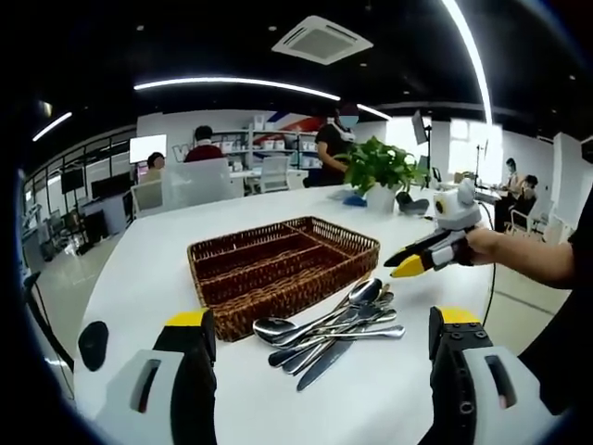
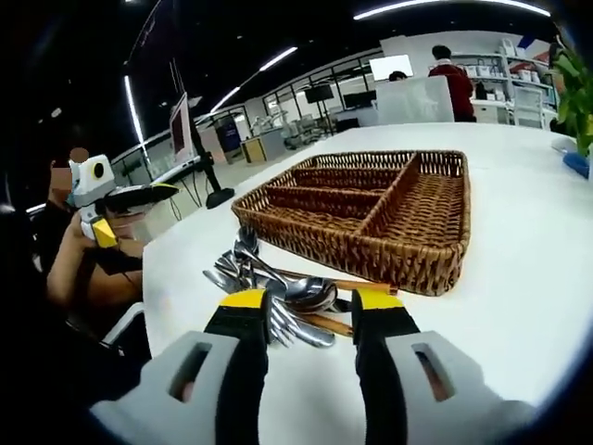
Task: Arrange the knives, forks, and spoons in their matching storage slots by inserting each utensil handle-first until every utensil is classified and aligned in the correct compartment
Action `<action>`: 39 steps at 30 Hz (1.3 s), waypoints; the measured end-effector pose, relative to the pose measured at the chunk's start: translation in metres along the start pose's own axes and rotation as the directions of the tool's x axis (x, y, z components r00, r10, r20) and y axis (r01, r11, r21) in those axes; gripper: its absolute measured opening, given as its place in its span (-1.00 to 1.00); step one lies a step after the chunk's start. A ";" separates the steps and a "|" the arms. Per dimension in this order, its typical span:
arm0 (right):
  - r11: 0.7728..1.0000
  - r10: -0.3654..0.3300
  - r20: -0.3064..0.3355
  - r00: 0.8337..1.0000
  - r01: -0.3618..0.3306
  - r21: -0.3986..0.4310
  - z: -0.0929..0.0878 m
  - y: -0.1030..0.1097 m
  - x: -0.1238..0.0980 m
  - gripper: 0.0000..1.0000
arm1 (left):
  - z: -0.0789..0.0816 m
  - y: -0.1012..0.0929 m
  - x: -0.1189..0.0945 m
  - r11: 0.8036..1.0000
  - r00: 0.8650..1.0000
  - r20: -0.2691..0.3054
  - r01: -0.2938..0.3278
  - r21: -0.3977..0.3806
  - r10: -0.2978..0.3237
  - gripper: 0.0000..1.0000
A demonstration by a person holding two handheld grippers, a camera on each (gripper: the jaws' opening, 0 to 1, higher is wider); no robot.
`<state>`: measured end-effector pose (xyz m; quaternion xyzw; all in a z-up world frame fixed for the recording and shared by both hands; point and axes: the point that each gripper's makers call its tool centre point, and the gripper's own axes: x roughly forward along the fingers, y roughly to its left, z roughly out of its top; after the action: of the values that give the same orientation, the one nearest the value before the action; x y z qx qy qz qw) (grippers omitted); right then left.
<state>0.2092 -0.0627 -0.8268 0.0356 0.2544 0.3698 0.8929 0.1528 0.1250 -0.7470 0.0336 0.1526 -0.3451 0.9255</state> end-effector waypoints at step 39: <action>0.989 0.072 -0.077 0.994 -0.061 0.137 -0.017 -0.002 0.023 -0.96 | -0.009 -0.005 0.007 1.000 1.000 0.001 0.028 -0.005 -0.028 0.92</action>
<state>0.2160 -0.0502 -0.8517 0.0888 0.3138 0.3825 0.8645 0.1523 0.1181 -0.7578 0.0292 0.1536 -0.3575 0.9207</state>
